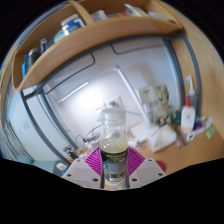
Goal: Pour water
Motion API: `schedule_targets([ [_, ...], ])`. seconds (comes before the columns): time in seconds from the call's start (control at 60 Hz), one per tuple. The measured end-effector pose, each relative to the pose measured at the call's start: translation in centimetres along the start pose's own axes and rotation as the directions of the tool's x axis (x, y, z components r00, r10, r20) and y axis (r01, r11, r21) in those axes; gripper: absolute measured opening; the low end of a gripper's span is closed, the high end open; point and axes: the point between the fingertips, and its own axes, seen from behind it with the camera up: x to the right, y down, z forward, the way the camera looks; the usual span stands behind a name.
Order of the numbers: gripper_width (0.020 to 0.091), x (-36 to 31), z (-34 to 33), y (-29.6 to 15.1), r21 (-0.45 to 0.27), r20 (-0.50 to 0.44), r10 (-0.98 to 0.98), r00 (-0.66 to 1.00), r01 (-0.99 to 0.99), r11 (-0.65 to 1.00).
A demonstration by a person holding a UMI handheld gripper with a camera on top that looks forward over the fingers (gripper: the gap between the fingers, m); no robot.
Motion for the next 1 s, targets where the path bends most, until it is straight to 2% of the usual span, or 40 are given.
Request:
schedule_targets([
  [0.067, 0.0302, 3.4, -0.6, -2.5, 0.107, -0.078, -0.195, 0.978, 0.202, 0.973],
  [0.083, 0.0303, 3.8, -0.5, -3.0, 0.094, -0.098, -0.219, 0.971, 0.228, 0.969],
  [0.1, 0.0303, 4.8, -0.4, -2.9, 0.115, -0.11, -0.247, 0.963, 0.259, 0.959],
  [0.183, 0.0303, 8.1, 0.8, -2.8, 0.117, -0.147, -0.315, 0.937, 0.333, 0.936],
  [0.2, 0.0303, 8.3, 0.9, -3.0, 0.093, -0.156, -0.312, 0.937, 0.329, 0.94],
  [0.333, 0.0305, 12.1, 4.1, 0.5, 0.064, -0.18, -0.349, 0.92, 0.365, 0.929],
  [0.417, 0.0304, 13.3, 5.2, 2.1, 0.021, -0.191, -0.36, 0.913, 0.37, 0.929],
  [0.6, 0.0317, 13.7, 7.2, 4.7, 0.053, -0.164, -0.351, 0.922, 0.364, 0.93],
  [0.683, 0.0322, 14.0, 7.8, 6.3, 0.028, -0.158, -0.374, 0.914, 0.383, 0.923],
  [0.7, 0.0322, 13.8, 7.7, 5.9, 0.057, -0.157, -0.379, 0.912, 0.391, 0.918],
  [0.8, 0.0336, 13.9, 7.5, 6.3, 0.074, -0.155, -0.378, 0.913, 0.392, 0.917],
  [1.0, 0.0418, 14.3, 7.1, 6.3, 0.066, -0.156, -0.334, 0.93, 0.347, 0.935],
])
